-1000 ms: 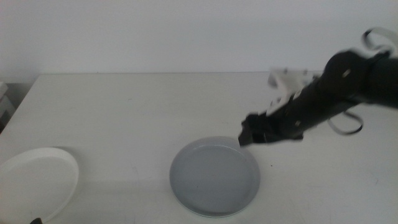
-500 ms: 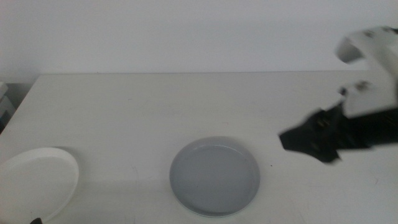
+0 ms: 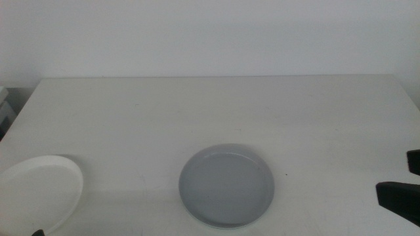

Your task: Stack the three bowls on top of each other.

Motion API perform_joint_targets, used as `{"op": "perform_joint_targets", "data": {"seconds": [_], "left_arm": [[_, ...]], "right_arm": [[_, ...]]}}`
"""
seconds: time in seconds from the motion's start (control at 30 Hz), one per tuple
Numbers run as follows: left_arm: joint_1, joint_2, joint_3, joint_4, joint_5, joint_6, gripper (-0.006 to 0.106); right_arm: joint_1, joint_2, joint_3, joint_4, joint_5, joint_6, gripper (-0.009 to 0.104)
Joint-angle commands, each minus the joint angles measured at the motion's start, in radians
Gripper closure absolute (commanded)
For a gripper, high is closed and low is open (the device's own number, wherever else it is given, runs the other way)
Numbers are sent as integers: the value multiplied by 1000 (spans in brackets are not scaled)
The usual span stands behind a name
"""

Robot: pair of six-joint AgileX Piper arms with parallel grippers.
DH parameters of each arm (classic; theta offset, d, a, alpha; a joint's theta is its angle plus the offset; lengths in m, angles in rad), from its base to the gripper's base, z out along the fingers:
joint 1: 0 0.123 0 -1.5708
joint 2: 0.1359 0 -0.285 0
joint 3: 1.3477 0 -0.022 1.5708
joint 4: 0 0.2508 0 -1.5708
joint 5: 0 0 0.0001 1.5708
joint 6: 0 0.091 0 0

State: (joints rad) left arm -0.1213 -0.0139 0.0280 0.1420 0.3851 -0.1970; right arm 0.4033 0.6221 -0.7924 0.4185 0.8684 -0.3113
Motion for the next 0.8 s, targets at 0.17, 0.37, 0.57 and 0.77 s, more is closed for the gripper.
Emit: {"op": "perform_joint_targets", "data": {"seconds": [0.17, 0.37, 0.57, 0.77], "left_arm": [[1, -13, -4, 4, -75, -10, -5], [1, -13, -4, 4, -75, -10, -5], [3, -13, -4, 14, -73, -11, -5], [135, -13, -7, -7, -91, -12, -5]], "right_arm": [[-1, -14, -20, -22, -82, 14, 41], [-1, -14, -20, -16, -48, 18, 41], [-1, -14, -20, -17, -48, 18, 41], [-1, -14, -20, -17, -48, 18, 41]]}}
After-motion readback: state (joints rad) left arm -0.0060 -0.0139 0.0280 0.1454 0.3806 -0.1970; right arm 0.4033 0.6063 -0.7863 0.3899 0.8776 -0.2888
